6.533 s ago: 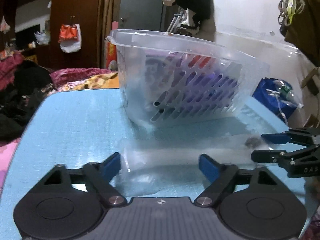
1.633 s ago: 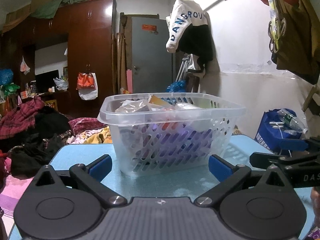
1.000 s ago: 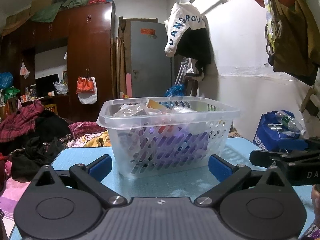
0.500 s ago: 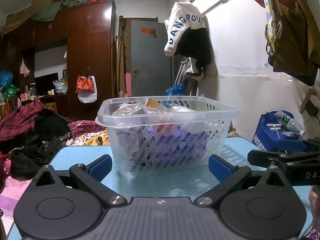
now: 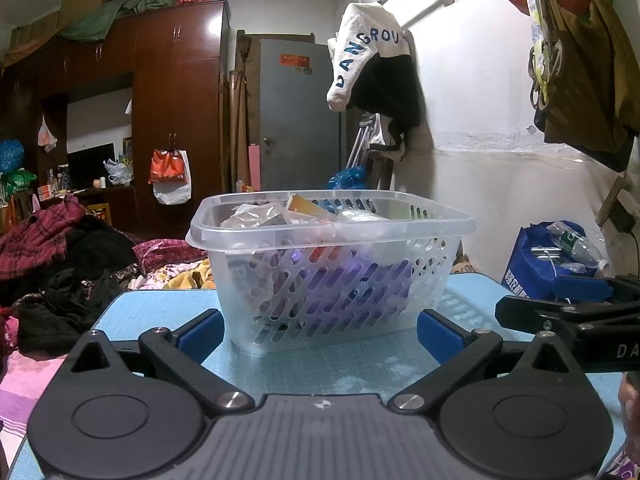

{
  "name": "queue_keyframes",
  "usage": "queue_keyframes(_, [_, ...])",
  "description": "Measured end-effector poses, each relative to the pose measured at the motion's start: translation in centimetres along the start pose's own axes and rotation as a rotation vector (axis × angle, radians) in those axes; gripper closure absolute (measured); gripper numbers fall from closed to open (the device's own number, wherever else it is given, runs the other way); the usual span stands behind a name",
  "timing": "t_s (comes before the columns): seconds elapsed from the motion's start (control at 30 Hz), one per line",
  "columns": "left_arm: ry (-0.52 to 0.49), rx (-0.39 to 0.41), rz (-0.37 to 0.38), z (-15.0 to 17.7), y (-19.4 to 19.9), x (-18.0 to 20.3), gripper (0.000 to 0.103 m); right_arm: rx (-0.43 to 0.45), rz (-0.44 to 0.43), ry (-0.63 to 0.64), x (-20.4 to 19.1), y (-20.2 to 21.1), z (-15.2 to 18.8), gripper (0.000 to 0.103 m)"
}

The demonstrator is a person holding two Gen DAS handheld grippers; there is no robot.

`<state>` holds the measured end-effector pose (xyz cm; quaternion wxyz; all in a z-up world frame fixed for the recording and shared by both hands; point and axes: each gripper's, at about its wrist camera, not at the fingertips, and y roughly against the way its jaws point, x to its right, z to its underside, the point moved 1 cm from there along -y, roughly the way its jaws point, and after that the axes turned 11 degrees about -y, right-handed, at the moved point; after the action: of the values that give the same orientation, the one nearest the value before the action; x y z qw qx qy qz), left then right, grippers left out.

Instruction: Organize objects

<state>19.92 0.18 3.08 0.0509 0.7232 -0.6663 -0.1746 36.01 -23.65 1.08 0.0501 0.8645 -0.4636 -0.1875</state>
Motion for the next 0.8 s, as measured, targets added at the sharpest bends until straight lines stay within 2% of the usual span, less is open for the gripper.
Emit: queue_keyframes(0.8, [0.012, -0.011, 0.01, 0.2, -0.41, 0.03, 0.0, 0.005, -0.006, -0.005, 0.0, 0.07, 0.08, 0.0])
